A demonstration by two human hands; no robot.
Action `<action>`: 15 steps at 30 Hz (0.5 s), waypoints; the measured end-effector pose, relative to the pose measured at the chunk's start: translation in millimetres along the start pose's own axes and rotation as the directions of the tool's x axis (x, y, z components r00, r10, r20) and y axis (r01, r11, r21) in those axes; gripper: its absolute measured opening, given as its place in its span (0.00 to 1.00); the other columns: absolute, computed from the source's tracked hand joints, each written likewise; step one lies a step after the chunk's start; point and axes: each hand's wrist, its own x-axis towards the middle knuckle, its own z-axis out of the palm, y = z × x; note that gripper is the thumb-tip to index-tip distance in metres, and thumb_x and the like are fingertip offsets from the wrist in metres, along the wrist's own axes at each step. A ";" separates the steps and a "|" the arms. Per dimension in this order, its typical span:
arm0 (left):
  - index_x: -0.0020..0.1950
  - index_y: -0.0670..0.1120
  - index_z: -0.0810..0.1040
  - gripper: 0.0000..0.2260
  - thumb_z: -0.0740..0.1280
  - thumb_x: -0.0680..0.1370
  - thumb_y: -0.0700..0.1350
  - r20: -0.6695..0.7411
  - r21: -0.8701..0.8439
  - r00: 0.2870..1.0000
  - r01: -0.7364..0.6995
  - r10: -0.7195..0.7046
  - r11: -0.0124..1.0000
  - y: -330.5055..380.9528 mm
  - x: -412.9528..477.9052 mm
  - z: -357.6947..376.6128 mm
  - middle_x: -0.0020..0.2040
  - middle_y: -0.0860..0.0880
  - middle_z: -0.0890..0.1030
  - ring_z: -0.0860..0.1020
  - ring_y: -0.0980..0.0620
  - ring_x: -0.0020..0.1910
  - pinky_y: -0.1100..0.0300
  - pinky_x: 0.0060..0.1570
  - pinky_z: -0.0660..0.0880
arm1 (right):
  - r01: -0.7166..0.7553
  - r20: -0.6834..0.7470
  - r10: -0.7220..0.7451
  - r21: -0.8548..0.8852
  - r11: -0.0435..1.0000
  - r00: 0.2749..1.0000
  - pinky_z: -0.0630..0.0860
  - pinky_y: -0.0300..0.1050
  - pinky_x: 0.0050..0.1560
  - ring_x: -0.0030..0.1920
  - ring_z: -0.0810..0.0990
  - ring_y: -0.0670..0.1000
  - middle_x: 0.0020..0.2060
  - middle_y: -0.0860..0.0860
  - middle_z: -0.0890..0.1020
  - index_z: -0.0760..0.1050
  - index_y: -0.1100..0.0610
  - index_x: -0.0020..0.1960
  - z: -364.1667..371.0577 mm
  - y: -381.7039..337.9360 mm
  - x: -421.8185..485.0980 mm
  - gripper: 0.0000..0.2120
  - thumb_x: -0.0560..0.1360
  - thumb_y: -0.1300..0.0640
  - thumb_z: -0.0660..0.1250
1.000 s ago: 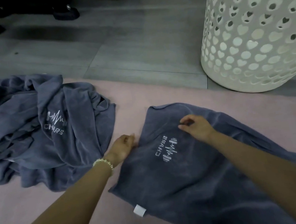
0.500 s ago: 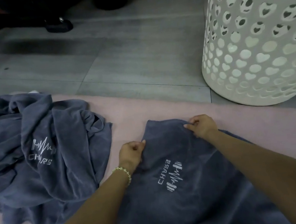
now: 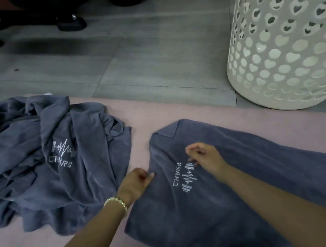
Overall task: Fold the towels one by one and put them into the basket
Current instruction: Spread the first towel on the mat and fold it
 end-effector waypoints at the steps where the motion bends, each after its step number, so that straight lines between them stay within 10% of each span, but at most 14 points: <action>1: 0.45 0.46 0.76 0.14 0.65 0.76 0.57 0.025 0.034 1.000 -0.010 0.009 0.999 -7.3 -10.4 1.5 0.44 0.49 0.80 0.77 0.50 0.46 0.64 0.47 0.69 | -0.071 0.056 0.067 0.075 0.995 0.996 0.74 0.30 0.31 0.28 0.79 0.38 0.38 0.53 0.80 0.77 0.60 0.45 8.2 2.2 -17.6 0.03 0.76 0.65 0.66; 8: 0.47 0.41 0.79 0.10 0.64 0.79 0.47 0.199 -0.483 0.979 0.057 0.046 0.874 18.3 -72.5 -16.3 0.35 0.47 0.74 0.72 0.54 0.33 0.67 0.31 0.69 | -0.388 0.318 0.298 0.275 0.879 0.900 0.80 0.43 0.47 0.47 0.83 0.52 0.49 0.53 0.82 0.77 0.56 0.55 56.9 -6.9 -104.5 0.13 0.78 0.48 0.63; 15: 0.64 0.47 0.72 0.26 0.43 0.81 0.59 0.607 -0.586 0.773 0.282 0.182 0.760 125.0 -121.7 -38.7 0.55 0.40 0.79 0.82 0.44 0.46 0.57 0.46 0.81 | -0.221 0.084 0.205 0.298 0.929 0.975 0.76 0.37 0.49 0.49 0.81 0.48 0.44 0.46 0.83 0.80 0.53 0.51 -0.1 -47.1 -149.3 0.07 0.78 0.53 0.64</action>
